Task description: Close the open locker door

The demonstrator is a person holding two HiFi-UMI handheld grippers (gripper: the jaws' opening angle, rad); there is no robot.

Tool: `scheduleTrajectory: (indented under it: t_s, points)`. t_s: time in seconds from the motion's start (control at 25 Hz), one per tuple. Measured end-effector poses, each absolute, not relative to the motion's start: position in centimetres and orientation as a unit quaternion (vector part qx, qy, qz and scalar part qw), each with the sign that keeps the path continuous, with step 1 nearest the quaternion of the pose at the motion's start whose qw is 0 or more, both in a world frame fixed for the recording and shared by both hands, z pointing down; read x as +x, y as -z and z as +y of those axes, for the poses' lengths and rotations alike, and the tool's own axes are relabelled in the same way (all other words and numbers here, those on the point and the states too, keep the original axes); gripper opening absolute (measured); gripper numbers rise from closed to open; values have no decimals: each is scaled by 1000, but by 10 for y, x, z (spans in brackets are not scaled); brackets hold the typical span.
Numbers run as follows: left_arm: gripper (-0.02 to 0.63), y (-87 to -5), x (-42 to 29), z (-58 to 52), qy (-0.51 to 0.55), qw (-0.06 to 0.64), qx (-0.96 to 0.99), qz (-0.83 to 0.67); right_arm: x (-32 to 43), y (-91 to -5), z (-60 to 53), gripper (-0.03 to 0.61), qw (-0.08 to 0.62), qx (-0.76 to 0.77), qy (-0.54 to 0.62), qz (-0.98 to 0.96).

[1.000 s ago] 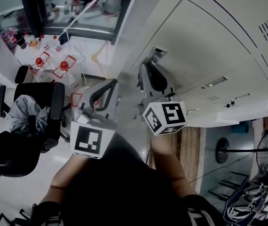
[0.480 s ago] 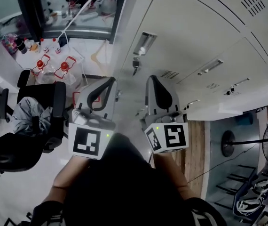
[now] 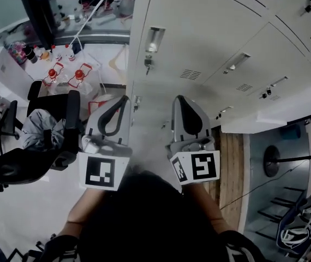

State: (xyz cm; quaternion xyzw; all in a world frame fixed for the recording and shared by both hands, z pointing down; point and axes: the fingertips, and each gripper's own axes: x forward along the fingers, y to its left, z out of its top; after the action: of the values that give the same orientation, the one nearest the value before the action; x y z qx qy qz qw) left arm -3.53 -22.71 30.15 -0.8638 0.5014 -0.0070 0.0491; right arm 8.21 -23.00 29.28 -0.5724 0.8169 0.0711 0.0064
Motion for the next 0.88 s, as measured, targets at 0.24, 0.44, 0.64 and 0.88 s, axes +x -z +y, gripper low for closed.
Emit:
scheduleTrajectory:
  t_s: [0.24,0.44,0.64,0.88]
  points:
    - [0,-302,-31,-194,9,64,-849,524,94,-295,-197,15,18,-564,-82,821]
    - [0,-307,-29,-174,14,69,-845,531,100,-302,-179,15,29,-561,-79,824]
    - [0,-302,-24,-165,12,75,-843,533,108,-295,-167,15,29,-562,-90,822]
    - [0,-300,-12,-160,16,85,-845,528,119,-295,-161,15,37,-566,-87,819]
